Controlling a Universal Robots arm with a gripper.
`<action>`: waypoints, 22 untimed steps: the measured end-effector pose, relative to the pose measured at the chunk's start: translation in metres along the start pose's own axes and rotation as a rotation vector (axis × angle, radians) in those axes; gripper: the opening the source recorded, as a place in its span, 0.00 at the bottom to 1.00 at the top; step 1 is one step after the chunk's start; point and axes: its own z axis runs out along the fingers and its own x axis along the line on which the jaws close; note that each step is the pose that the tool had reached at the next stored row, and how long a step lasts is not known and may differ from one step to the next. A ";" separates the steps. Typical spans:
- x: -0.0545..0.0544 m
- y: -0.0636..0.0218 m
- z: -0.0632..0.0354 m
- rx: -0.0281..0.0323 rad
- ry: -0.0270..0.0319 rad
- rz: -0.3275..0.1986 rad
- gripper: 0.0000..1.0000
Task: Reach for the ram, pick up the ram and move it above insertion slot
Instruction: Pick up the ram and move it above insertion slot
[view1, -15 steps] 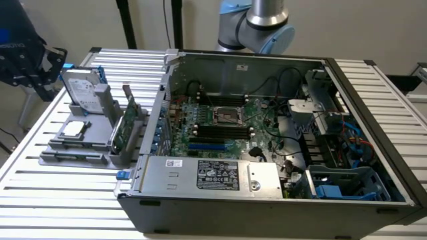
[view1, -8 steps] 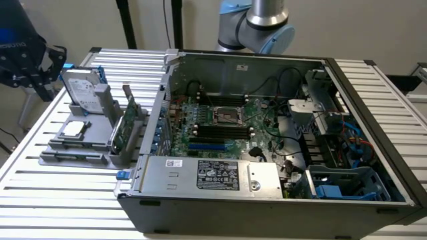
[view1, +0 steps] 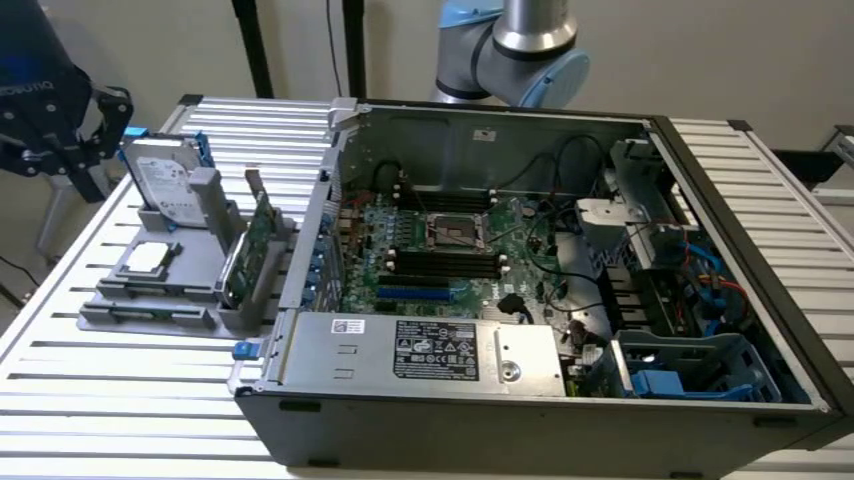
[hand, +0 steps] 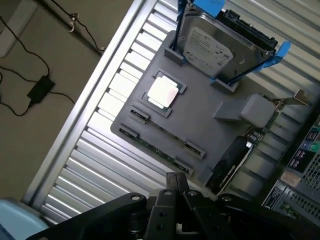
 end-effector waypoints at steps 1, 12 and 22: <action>0.000 0.0000 -0.0002 0.0000 0.0007 -0.018 0.11; 0.000 0.0001 -0.0024 0.0001 0.0084 -0.218 0.11; 0.000 0.0001 -0.0033 0.0005 0.0151 -0.400 0.11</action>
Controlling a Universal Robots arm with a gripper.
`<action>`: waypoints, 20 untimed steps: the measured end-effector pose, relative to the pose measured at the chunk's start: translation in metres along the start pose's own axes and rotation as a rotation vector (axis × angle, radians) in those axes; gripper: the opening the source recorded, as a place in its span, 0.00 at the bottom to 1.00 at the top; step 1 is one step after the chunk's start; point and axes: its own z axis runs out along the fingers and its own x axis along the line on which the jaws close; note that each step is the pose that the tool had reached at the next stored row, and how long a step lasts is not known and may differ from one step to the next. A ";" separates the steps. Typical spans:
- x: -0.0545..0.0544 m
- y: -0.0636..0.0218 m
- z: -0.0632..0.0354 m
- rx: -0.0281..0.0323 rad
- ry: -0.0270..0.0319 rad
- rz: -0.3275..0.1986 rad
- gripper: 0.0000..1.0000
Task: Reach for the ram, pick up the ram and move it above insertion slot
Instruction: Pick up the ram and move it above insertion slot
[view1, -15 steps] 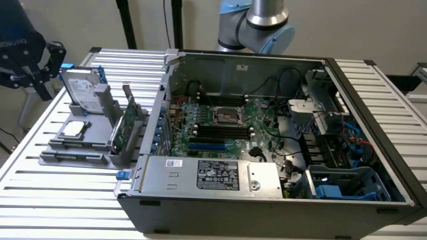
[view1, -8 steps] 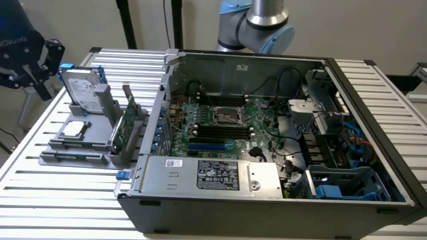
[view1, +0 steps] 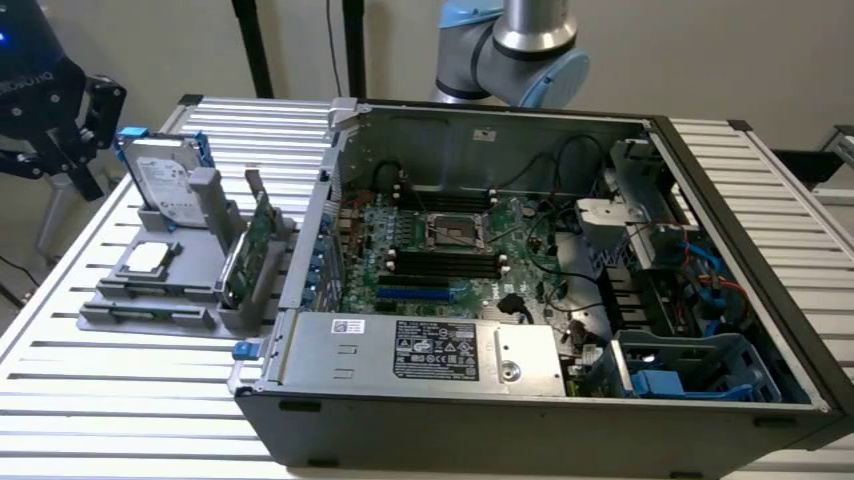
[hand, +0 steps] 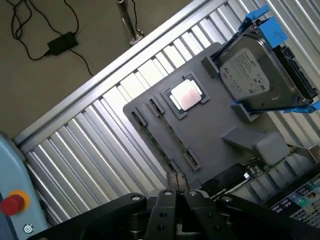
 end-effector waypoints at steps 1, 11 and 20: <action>0.000 0.0000 0.0000 0.0003 0.0005 -0.018 0.11; 0.000 0.0000 0.0000 0.0058 0.0036 -0.201 0.11; 0.000 0.0000 -0.0001 0.0187 0.0019 -0.364 0.11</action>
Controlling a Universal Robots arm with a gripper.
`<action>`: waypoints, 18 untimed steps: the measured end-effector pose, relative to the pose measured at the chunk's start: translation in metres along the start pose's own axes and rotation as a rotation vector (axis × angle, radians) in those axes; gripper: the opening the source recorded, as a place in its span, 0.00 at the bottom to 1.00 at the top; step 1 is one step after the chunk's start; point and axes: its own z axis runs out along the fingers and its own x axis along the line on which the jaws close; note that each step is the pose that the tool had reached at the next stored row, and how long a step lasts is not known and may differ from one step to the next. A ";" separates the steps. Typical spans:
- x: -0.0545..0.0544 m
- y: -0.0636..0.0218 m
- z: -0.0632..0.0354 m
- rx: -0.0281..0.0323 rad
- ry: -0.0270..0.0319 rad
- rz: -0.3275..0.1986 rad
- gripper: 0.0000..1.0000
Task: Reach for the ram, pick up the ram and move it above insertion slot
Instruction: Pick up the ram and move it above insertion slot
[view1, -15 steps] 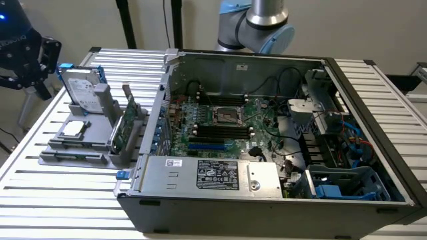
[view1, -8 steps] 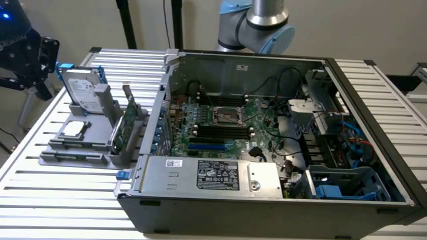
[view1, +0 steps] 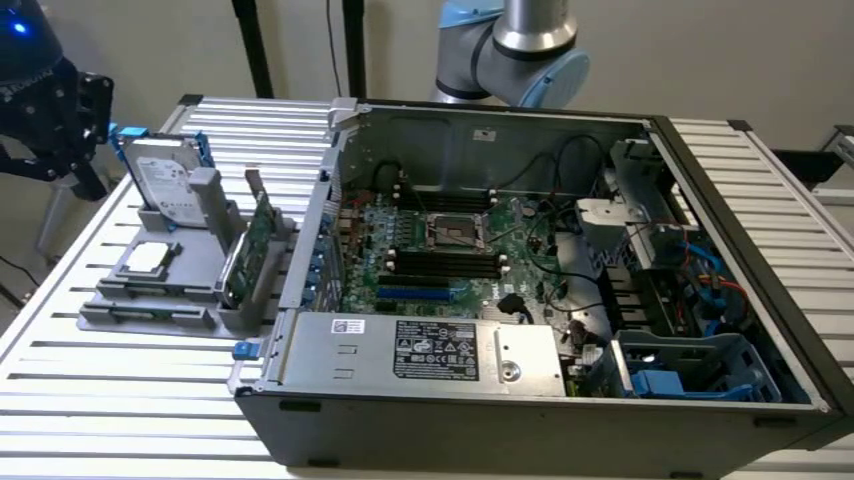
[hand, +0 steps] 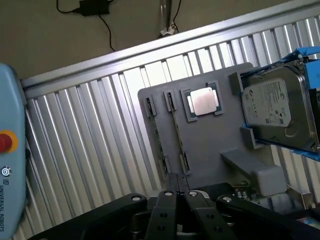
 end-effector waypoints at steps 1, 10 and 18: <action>0.000 0.0000 0.0000 0.0017 -0.0002 -0.017 0.11; 0.000 0.0000 0.0003 0.0105 -0.0014 -0.111 0.11; 0.001 -0.0003 0.0041 0.0105 -0.0013 -0.111 0.36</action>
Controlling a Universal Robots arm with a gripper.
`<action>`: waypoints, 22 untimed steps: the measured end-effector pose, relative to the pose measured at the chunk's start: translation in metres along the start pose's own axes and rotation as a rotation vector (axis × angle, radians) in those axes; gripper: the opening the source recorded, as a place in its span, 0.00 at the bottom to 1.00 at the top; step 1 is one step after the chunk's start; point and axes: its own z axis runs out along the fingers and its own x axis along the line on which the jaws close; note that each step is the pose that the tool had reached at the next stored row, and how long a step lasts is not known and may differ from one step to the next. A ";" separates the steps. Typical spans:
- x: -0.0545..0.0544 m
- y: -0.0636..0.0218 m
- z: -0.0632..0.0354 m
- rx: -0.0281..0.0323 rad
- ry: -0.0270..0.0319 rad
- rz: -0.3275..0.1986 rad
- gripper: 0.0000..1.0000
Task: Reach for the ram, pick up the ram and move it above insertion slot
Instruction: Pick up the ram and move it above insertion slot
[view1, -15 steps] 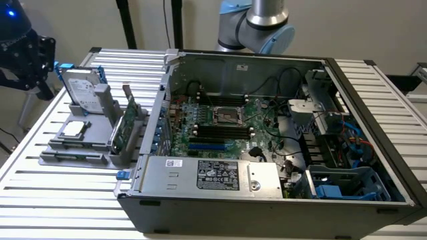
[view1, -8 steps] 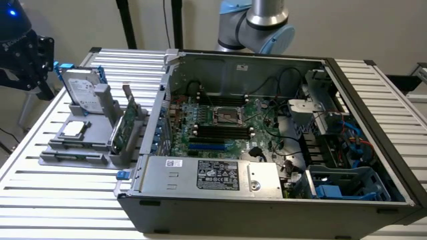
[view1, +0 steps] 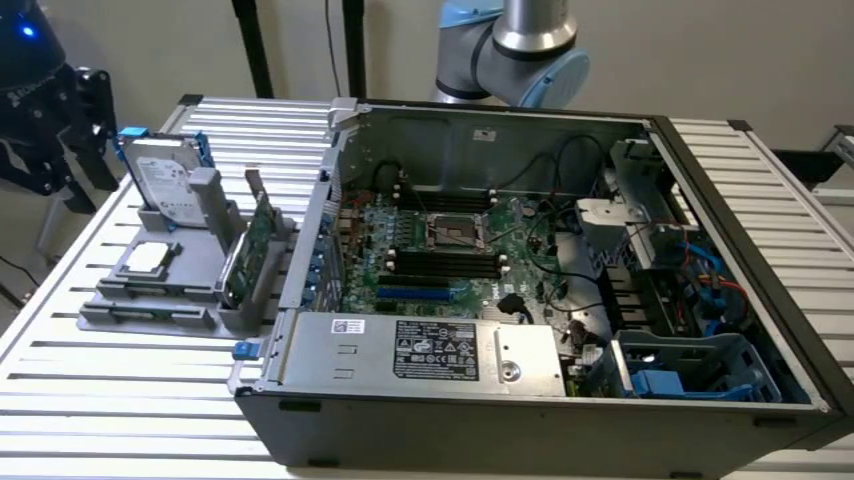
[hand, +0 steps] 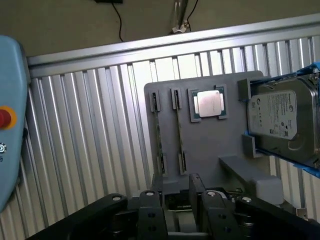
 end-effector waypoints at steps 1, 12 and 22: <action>0.000 0.0000 0.0018 0.0000 0.0000 0.000 0.42; 0.001 -0.0002 0.0220 -0.0002 0.0001 -0.023 0.48; 0.002 -0.0004 0.0401 -0.0008 0.0004 -0.072 0.48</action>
